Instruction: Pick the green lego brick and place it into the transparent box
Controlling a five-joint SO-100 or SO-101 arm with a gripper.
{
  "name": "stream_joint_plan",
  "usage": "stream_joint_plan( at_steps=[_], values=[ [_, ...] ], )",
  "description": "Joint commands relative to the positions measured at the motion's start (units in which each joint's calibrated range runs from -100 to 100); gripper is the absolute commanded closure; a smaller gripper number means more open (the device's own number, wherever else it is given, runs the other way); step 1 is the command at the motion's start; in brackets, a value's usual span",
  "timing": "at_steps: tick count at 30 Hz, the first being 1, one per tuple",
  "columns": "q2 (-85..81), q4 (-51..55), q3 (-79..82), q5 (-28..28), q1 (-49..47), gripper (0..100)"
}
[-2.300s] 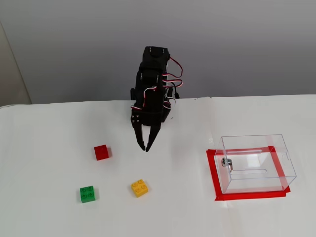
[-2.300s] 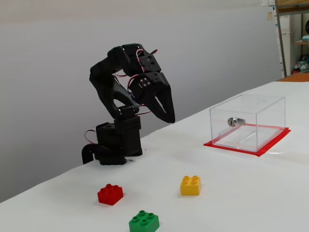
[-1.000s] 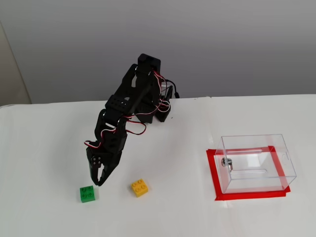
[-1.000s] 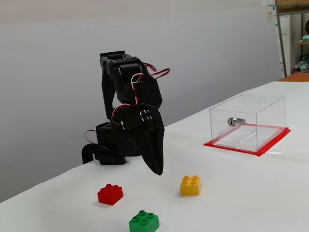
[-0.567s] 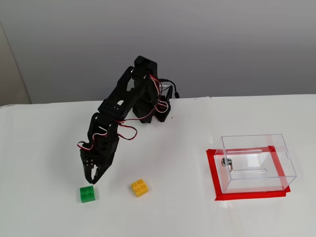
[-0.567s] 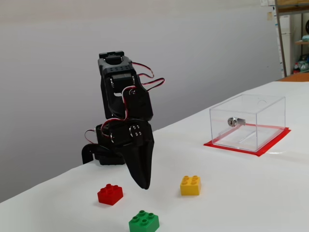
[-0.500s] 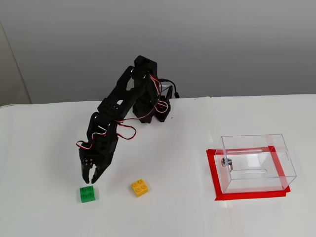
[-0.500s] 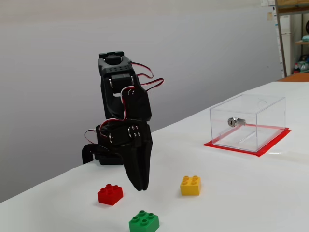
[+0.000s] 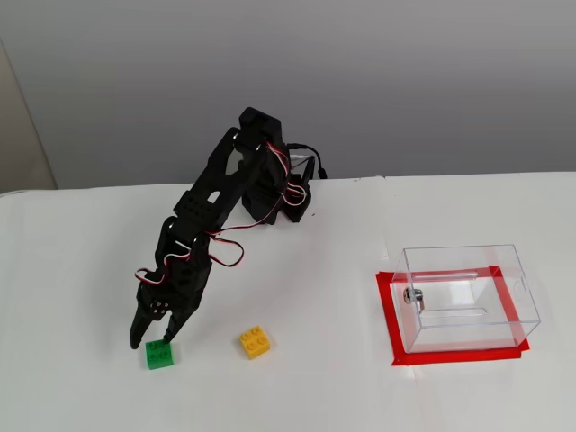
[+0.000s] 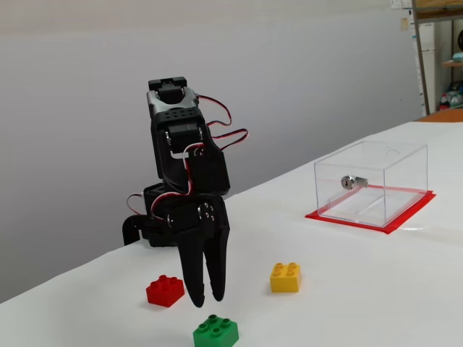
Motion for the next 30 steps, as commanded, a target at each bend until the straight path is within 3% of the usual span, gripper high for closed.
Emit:
stream_joint_plan(
  at_steps=[1,9,13,30],
  values=[
    [-0.22,-0.9,-2.31,0.21,0.46,74],
    [-0.22,9.37,-1.86,0.11,-0.2,71],
    [-0.31,13.89,-1.77,-0.42,-1.24,63],
    [0.63,6.24,-1.77,-3.34,-2.57,63]
  ],
)
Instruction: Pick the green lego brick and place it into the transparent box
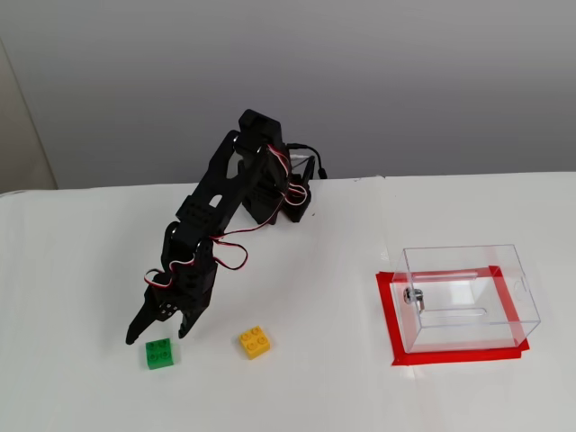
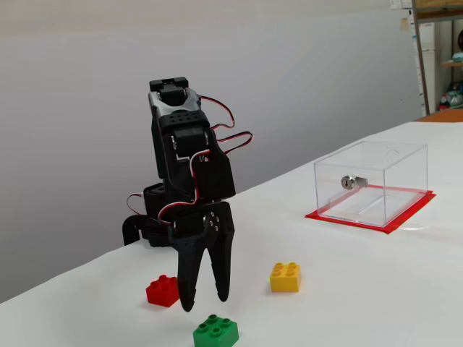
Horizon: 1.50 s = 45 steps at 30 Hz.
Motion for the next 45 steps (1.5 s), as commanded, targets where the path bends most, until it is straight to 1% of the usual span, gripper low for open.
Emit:
stream_joint_plan(
  at_steps=[1,13,19,33,38,45],
  values=[
    [0.29,-0.53,-1.68,-0.9,-1.02,63],
    [5.38,-0.62,-2.49,-1.01,-1.83,63],
    [6.57,-4.45,-2.49,-1.69,-1.76,63],
    [11.32,-4.45,-6.56,-1.69,-1.46,63],
    [11.41,-4.45,-5.93,-1.69,-1.46,67],
    [11.41,-3.84,-5.84,-1.63,-1.46,68]
  ],
)
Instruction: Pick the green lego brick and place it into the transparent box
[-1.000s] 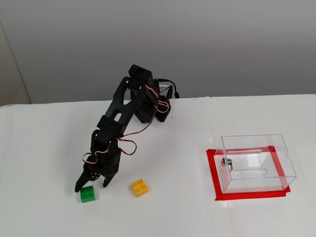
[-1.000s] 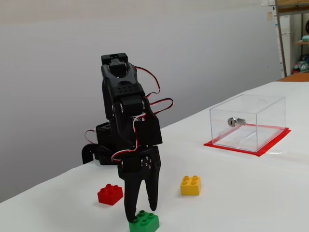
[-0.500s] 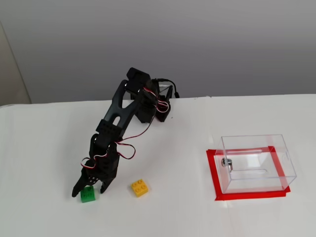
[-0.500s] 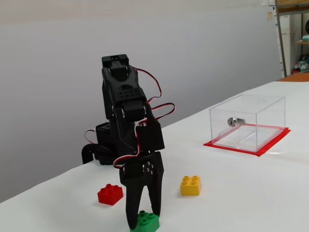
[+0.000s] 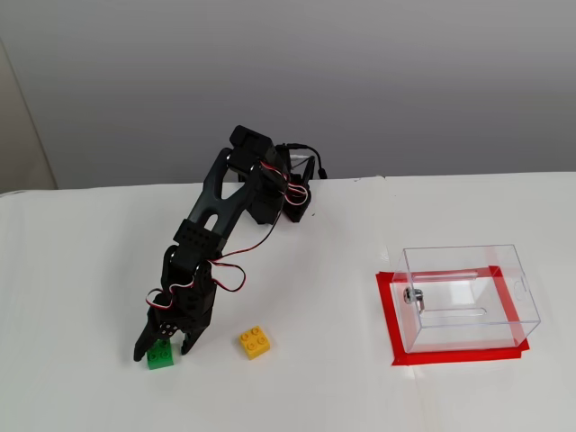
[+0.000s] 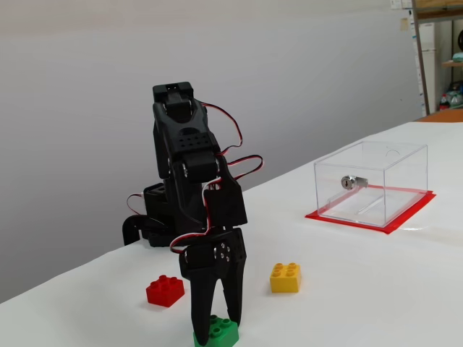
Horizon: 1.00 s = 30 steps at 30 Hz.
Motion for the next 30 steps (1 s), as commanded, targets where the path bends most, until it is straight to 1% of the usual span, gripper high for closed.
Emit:
stream_joint_plan(
  at_steps=[1,3,10,14,20,30],
  values=[
    [-0.09,0.19,-1.16,0.22,0.25,69],
    [-0.09,0.19,-1.16,0.22,0.25,73],
    [-0.09,0.36,-0.98,0.22,0.77,75],
    [-0.09,0.36,-0.98,0.22,0.92,82],
    [-0.09,0.36,-0.98,0.22,0.99,88],
    [-3.49,0.45,-1.8,0.17,1.88,88]
  ],
)
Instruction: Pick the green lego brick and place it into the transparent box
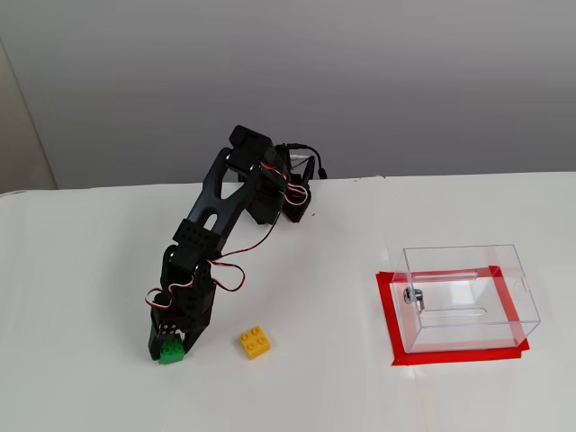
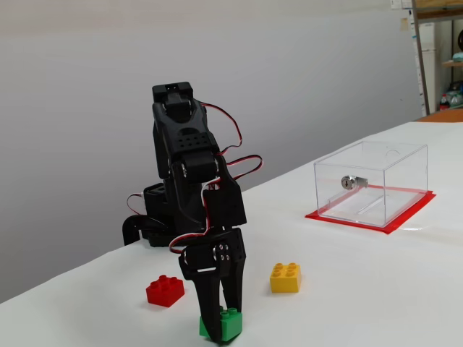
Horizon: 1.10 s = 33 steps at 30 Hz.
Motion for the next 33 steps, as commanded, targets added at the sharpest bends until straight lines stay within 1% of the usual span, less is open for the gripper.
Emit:
stream_joint_plan(
  at_steps=[1,7,12,18,28,33],
  values=[
    [-4.76,0.45,-1.8,0.01,0.77,88],
    [-13.08,1.41,-2.97,-4.32,-0.34,88],
    [-18.34,10.28,-9.03,-7.97,-3.0,88],
    [-20.29,20.2,-20.96,-11.73,-6.85,88],
    [-20.8,28.65,-35.61,-16.48,-13.65,88],
    [-20.88,34.48,-39.77,-18.31,-17.64,88]
  ],
)
